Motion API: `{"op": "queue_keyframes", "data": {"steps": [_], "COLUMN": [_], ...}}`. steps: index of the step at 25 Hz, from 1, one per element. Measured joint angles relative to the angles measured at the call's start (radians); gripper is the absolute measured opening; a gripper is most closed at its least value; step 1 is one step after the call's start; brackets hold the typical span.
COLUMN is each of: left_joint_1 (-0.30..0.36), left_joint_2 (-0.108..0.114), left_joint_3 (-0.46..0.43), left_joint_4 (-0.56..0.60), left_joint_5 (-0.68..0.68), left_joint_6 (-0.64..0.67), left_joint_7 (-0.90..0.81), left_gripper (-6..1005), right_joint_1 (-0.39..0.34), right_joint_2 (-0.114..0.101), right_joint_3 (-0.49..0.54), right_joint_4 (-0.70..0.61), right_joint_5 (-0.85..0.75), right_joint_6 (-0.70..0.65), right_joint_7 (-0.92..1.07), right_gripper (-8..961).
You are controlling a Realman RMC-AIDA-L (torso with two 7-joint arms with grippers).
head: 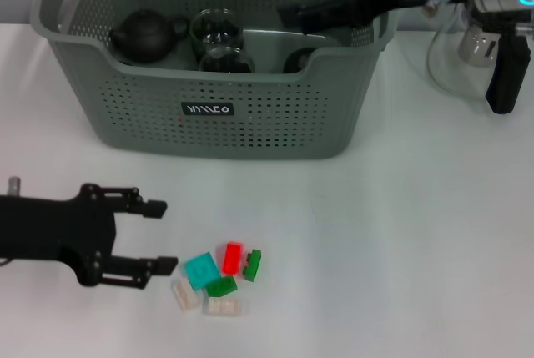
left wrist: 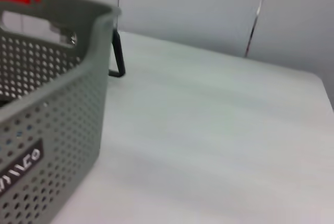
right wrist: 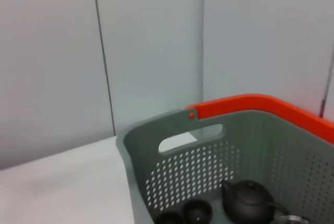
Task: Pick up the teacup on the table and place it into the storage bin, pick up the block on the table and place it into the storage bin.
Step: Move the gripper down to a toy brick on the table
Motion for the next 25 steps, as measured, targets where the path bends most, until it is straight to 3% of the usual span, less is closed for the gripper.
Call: {"op": "queue_keyframes", "data": {"steps": [3, 6, 19, 25], "left_joint_1": [0.014, 0.028, 0.051, 0.061], "left_joint_2": [-0.017, -0.028, -0.036, -0.036], "left_joint_3": [0.019, 0.043, 0.096, 0.089], "left_joint_4": [-0.003, -0.014, -0.159, -0.167], "left_joint_5": [0.012, 0.019, 0.049, 0.065], "left_joint_6": [-0.043, -0.081, -0.185, -0.202], "left_joint_7": [0.039, 0.07, 0.108, 0.106], "left_gripper": [781, 781, 786, 790], "right_joint_1": [-0.014, -0.016, -0.002, -0.001], "right_joint_2": [0.001, 0.0, 0.003, -0.001], "right_joint_3": [0.011, 0.022, 0.038, 0.032], "right_joint_4": [0.017, 0.029, 0.114, 0.103], "right_joint_5": [0.026, 0.035, 0.054, 0.124], "right_joint_6": [0.009, 0.011, 0.01, -0.063], "right_joint_7": [-0.013, -0.016, -0.114, -0.159], "right_gripper": [944, 944, 943, 942]}}
